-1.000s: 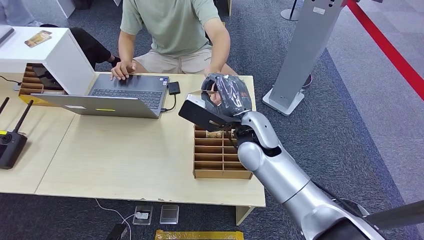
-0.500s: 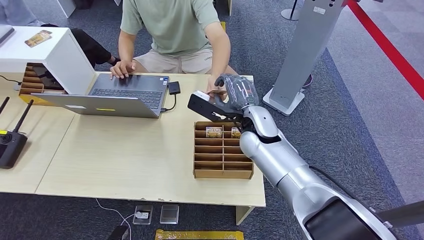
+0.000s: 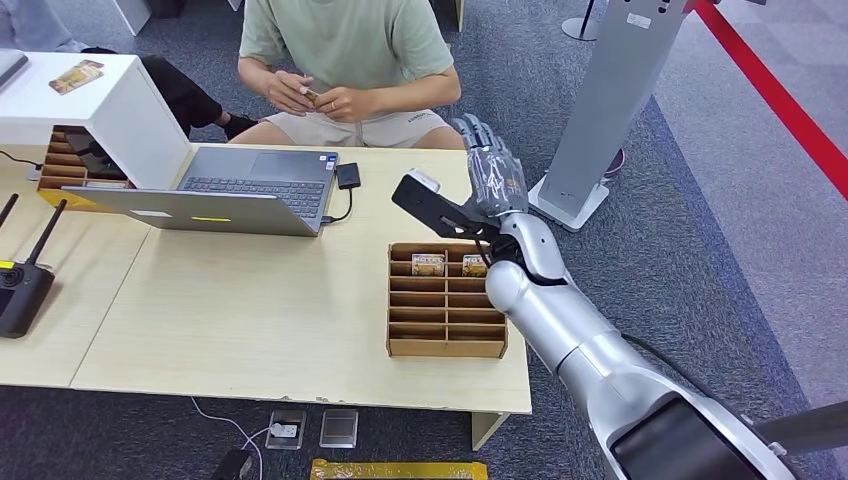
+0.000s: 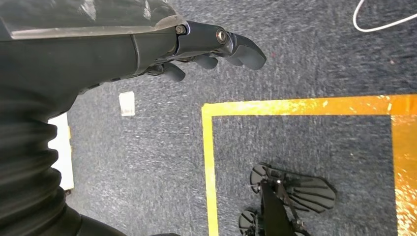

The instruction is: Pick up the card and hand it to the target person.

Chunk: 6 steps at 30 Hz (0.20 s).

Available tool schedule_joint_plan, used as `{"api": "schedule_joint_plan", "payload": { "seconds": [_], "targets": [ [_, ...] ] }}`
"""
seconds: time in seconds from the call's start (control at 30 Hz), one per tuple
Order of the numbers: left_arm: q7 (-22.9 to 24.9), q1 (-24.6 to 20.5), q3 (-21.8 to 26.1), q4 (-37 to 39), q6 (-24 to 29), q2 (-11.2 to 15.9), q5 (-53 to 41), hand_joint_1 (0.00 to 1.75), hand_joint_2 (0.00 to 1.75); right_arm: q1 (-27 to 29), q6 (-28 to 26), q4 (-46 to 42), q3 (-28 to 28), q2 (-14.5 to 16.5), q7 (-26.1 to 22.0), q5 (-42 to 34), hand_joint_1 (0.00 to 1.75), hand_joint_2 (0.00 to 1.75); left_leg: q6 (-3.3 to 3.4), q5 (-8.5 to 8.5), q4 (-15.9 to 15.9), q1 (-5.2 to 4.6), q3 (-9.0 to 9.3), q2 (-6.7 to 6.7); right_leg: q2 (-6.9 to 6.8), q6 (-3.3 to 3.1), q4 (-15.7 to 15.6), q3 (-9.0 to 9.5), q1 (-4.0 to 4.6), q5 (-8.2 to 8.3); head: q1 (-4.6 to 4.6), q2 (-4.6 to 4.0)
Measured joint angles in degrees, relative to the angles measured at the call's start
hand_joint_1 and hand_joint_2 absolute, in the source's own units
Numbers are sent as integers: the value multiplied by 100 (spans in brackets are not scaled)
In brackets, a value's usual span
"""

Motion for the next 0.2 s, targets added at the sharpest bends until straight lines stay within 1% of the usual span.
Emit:
{"api": "schedule_joint_plan", "payload": {
  "seconds": [0.07,0.17,0.2],
  "targets": [
    [91,6,1,0,34,-1,21,0,175,134,-21,-304,-85,-127,-165,-515,0,175,0,0,0,0,2,0,0,0,-1,1,0,0,-1,0],
    [209,26,2,0,69,-2,59,0,175,600,-131,-1102,-247,-436,-278,-1288,0,175,0,0,1,0,4,-1,-1,0,-5,3,0,0,-1,1],
    [228,29,1,0,71,-2,65,0,175,698,-161,-1259,-277,-498,-286,-1400,0,175,0,0,1,0,4,-1,-1,0,-6,3,0,0,-1,1]
  ]
}}
